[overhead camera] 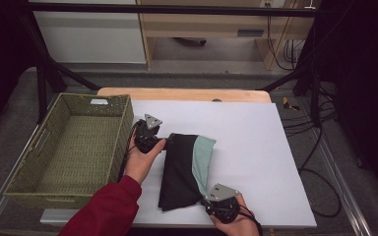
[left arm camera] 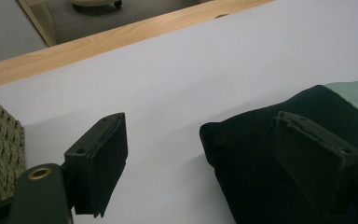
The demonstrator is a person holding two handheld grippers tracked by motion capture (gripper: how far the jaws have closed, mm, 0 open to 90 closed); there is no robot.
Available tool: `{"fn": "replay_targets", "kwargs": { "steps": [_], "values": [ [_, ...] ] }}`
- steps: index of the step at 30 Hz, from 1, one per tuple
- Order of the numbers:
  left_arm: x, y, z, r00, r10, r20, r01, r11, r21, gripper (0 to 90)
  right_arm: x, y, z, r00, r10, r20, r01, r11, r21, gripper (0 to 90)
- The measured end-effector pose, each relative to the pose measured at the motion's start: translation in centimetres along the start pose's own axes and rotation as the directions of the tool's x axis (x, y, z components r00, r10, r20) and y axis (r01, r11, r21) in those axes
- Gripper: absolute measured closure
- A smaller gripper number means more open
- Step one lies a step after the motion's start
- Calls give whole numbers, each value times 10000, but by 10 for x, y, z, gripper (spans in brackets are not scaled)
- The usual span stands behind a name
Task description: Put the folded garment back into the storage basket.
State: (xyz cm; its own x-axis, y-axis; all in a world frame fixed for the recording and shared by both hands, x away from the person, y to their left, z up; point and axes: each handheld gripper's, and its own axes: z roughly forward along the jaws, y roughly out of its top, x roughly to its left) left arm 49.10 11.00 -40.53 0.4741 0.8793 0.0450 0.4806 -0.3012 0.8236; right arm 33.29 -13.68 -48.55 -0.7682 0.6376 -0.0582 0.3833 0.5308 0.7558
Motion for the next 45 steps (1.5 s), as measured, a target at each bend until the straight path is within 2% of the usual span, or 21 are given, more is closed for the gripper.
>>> {"fn": "replay_targets", "kwargs": {
  "steps": [5,11,17,22,24,29,38,45],
  "values": [
    [3,2,3,9999,-65,-88,64,9998,-188,183,0,0,0,10000,38,-12,-38,10000,-10,786],
    [7,1,12,9998,-147,-168,147,9999,14,178,-1,0,0,10000,25,-18,-25,10000,-22,786],
    [5,0,20,9997,-155,-177,155,9999,36,183,0,0,0,10000,7,6,-7,10000,-15,786],
    [4,-3,28,9998,-193,-3,193,9994,283,182,0,0,0,10000,17,-17,-17,10000,-16,786],
    [5,-3,31,9993,-348,97,344,9985,418,183,0,0,0,10000,20,-33,-20,10000,-27,786],
    [4,-4,35,9982,-548,256,537,9977,419,182,-1,0,0,10000,14,-50,-14,10000,-23,786],
    [2,-8,37,9972,-487,574,454,9974,561,179,-1,0,0,10000,23,-49,-23,10000,-29,785],
    [1,-14,41,9965,-567,607,523,9960,724,180,-1,0,0,10000,42,-61,-43,10000,-40,784]
  ]
}}
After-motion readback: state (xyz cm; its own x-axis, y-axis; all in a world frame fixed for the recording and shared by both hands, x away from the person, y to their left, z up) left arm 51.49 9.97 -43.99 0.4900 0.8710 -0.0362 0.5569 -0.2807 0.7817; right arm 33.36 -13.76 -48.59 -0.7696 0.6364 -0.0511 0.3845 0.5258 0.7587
